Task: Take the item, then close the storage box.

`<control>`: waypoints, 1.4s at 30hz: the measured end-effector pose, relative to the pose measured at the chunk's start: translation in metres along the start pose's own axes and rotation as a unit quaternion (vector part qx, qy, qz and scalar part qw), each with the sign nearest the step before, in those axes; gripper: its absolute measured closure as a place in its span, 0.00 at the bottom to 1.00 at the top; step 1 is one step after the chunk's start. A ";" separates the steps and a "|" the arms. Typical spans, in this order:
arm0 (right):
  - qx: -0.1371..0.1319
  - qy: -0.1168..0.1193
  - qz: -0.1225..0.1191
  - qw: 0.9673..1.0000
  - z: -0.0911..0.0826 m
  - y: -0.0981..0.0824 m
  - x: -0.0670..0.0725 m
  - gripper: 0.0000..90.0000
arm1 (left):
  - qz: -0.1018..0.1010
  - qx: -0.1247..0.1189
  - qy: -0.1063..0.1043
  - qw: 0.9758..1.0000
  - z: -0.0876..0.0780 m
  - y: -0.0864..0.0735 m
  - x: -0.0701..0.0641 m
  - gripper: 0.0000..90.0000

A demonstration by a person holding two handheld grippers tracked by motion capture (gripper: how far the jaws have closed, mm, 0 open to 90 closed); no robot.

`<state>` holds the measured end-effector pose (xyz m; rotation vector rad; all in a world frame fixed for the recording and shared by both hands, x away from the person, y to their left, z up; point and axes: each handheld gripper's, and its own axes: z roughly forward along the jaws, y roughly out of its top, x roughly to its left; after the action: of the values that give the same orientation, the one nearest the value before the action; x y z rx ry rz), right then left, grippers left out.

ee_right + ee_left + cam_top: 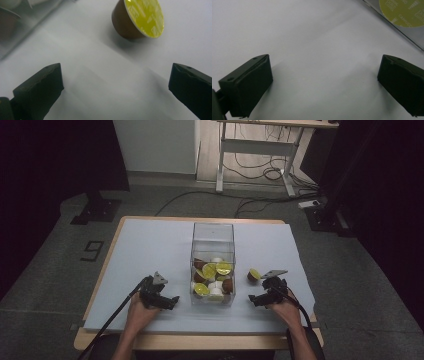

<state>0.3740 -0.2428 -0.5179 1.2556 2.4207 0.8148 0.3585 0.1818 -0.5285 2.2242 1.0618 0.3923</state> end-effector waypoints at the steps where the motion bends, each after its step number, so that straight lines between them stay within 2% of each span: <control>1: 0.004 0.000 0.001 1.000 0.001 -0.001 -0.001 0.00 | 0.000 0.000 0.000 1.000 0.000 0.000 0.000 0.00; 3: 0.021 -0.001 0.006 1.000 0.005 -0.002 -0.002 0.00 | 0.000 0.000 0.000 1.000 0.000 0.000 0.000 0.00; 13: 0.006 -0.002 0.003 1.000 0.005 -0.006 -0.001 0.00 | 0.000 0.000 0.000 1.000 0.000 0.000 0.000 0.00; 28: 0.011 0.003 0.002 1.000 0.003 -0.004 -0.001 0.00 | 0.001 0.001 -0.001 1.000 -0.002 0.000 0.000 0.00; 31: 0.000 0.005 0.000 1.000 0.000 -0.003 -0.001 0.00 | 0.005 0.004 -0.004 1.000 -0.002 0.000 -0.001 0.00; 35: -0.011 0.009 0.001 1.000 -0.004 -0.002 0.000 0.01 | 0.008 0.000 -0.021 1.000 -0.007 0.000 -0.002 0.00; 38: -0.022 0.013 0.001 1.000 -0.007 -0.002 0.000 0.02 | 0.009 -0.018 -0.038 0.999 -0.012 0.002 -0.004 0.00; 42: -0.032 0.023 -0.008 0.999 -0.013 0.000 0.003 0.05 | 0.024 -0.035 -0.043 0.998 -0.018 0.004 -0.009 0.00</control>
<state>0.3658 -0.2451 -0.5080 1.2045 2.4165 0.9180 0.3457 0.1810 -0.5122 2.1873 0.9370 0.3451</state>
